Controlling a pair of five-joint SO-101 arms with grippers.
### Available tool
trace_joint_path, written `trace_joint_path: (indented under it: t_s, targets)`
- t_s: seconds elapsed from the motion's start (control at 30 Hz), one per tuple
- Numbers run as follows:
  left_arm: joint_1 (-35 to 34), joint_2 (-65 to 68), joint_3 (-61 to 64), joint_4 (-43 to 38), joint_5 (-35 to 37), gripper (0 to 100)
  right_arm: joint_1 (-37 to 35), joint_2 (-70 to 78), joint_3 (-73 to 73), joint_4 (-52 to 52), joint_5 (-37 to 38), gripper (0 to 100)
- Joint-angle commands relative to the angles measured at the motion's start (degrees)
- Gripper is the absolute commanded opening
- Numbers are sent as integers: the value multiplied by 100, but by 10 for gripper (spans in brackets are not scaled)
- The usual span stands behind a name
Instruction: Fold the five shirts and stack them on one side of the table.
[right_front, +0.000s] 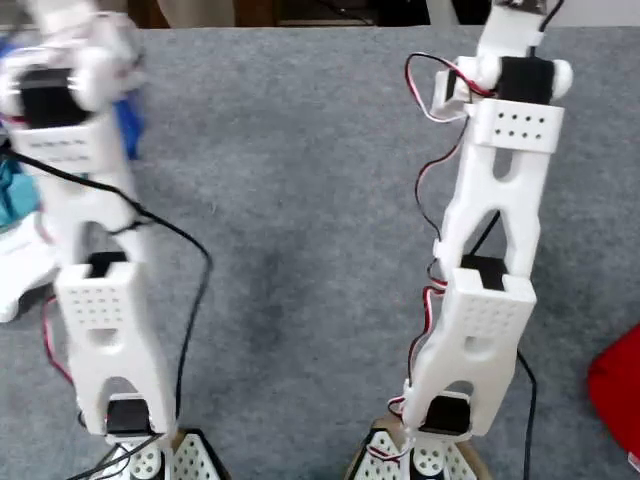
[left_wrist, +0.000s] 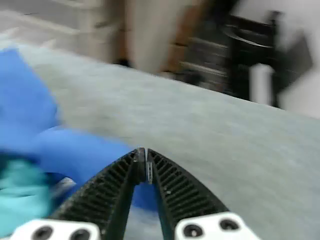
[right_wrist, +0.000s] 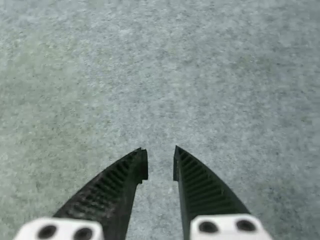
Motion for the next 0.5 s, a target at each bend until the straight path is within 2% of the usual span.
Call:
trace_joint_path:
  t_s: [0.0,0.17,0.3,0.37,0.47]
  targets:
    - [870,-426,-246,35,149,19,365,-866,-136,79,53,95]
    - [1969,-426,-255,281,229,19,1068,-1499,-119,79,105,95]
    - [2804,-426,-237,457,255,19,1684,-1701,13,79,589,95]
    - [2892,-426,-255,466,220,19,1903,-1780,312,79,809,95]
    - [2295,-418,-237,466,211,21,2193,-1921,936,79,1011,95]
